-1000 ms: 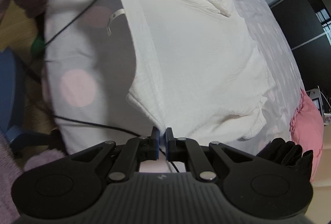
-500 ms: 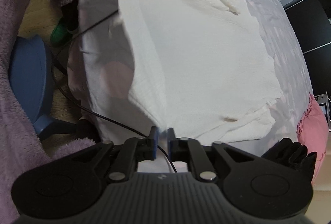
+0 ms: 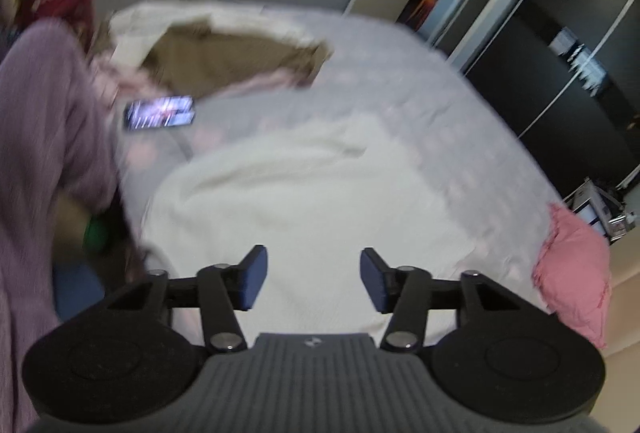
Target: Fold clothes
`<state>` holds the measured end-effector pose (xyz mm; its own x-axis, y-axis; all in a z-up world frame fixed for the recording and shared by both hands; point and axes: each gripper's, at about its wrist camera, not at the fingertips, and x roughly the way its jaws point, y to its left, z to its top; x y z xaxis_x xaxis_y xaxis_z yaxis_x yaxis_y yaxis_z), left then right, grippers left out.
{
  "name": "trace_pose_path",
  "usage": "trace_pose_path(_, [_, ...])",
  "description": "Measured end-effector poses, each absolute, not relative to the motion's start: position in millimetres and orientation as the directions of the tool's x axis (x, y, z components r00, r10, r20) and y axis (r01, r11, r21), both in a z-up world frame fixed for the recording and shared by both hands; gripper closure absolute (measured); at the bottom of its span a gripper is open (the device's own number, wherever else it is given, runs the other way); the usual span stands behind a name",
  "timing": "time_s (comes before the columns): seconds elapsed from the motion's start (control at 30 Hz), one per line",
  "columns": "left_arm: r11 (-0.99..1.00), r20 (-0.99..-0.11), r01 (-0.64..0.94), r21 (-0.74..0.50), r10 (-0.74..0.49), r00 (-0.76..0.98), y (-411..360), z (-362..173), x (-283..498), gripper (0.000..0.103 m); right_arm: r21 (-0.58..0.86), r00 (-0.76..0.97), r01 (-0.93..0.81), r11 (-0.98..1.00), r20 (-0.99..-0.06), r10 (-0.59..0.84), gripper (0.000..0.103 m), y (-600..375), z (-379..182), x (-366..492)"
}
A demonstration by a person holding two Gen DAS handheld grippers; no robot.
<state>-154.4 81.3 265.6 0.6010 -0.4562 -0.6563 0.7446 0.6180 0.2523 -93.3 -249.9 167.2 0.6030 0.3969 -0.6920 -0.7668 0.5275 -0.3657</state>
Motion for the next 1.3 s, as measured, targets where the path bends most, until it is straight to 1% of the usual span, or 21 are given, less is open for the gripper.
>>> trace_pose_path(0.07, [0.654,-0.613,0.721,0.231,-0.478,0.629,84.6,303.5,-166.5,0.077,-0.372,0.639,-0.740,0.561,-0.648,0.413,0.045,-245.2,169.9,-83.3])
trace_pose_path(0.13, [0.692,-0.580,0.685,0.227,-0.469,0.666,86.5,338.5,-178.4,0.077,-0.369,0.674,-0.708,0.602,-0.606,0.422,0.045,-238.9,167.1,-70.5])
trace_pose_path(0.2, [0.740,-0.558,0.634,0.226,-0.435,0.707,88.7,368.8,-190.3,0.077,-0.348,0.695,-0.686,0.639,-0.575,0.432,0.045,-233.0,164.4,-53.3])
trace_pose_path(0.37, [0.846,-0.482,0.472,0.249,-0.314,0.818,100.5,430.1,-227.9,0.076,-0.246,0.677,-0.691,0.680,-0.548,0.490,0.045,-214.7,160.9,-20.0])
trace_pose_path(0.43, [0.873,-0.443,0.411,0.264,-0.269,0.855,105.0,444.8,-242.5,0.069,-0.210,0.664,-0.700,0.682,-0.544,0.514,0.045,-205.9,158.8,-11.4])
trace_pose_path(0.47, [0.881,-0.435,0.398,0.256,-0.262,0.861,108.4,447.3,-245.1,0.060,-0.204,0.659,-0.705,0.679,-0.541,0.522,0.045,-200.8,157.2,-8.3])
trace_pose_path(0.53, [0.898,-0.460,0.376,0.229,-0.240,0.855,111.8,440.6,-239.9,0.058,-0.200,0.653,-0.715,0.670,-0.533,0.538,0.045,-193.9,156.1,-5.9])
trace_pose_path(0.6, [0.908,-0.502,0.358,0.219,-0.210,0.839,111.4,420.6,-222.8,0.058,-0.214,0.658,-0.715,0.665,-0.527,0.538,0.045,-192.2,157.2,-5.1])
trace_pose_path(0.67, [0.906,-0.551,0.381,0.184,-0.226,0.803,110.2,395.4,-200.9,0.058,-0.232,0.661,-0.713,0.661,-0.537,0.525,0.045,-197.9,159.3,-4.2])
trace_pose_path(0.77, [0.890,-0.628,0.448,0.083,-0.302,0.717,112.3,345.3,-155.3,0.058,-0.231,0.654,-0.711,0.665,-0.565,0.503,0.045,-217.7,161.4,-4.6])
trace_pose_path(0.9, [0.871,-0.697,0.490,-0.030,-0.370,0.615,109.5,263.0,-88.9,0.058,-0.207,0.653,-0.680,0.703,-0.608,0.452,0.044,-250.6,148.4,-4.0])
trace_pose_path(1.0, [0.876,-0.738,0.478,-0.067,-0.366,0.567,107.6,199.4,-37.3,0.058,-0.189,0.657,-0.632,0.751,-0.645,0.391,0.044,-268.0,124.5,6.3])
trace_pose_path(1.1, [0.891,-0.760,0.446,-0.082,-0.345,0.551,113.4,145.1,7.0,0.058,-0.165,0.652,-0.581,0.797,-0.681,0.333,0.044,-282.9,98.7,21.0])
trace_pose_path(1.2, [0.908,-0.756,0.401,-0.120,-0.345,0.556,124.5,96.0,46.3,0.058,-0.155,0.650,-0.522,0.838,-0.709,0.274,0.044,-296.9,74.0,41.5])
trace_pose_path(1.3, [0.918,-0.749,0.367,-0.148,-0.346,0.565,124.6,61.7,83.7,0.058,-0.140,0.653,-0.452,0.881,-0.725,0.220,0.044,-313.3,51.4,67.3])
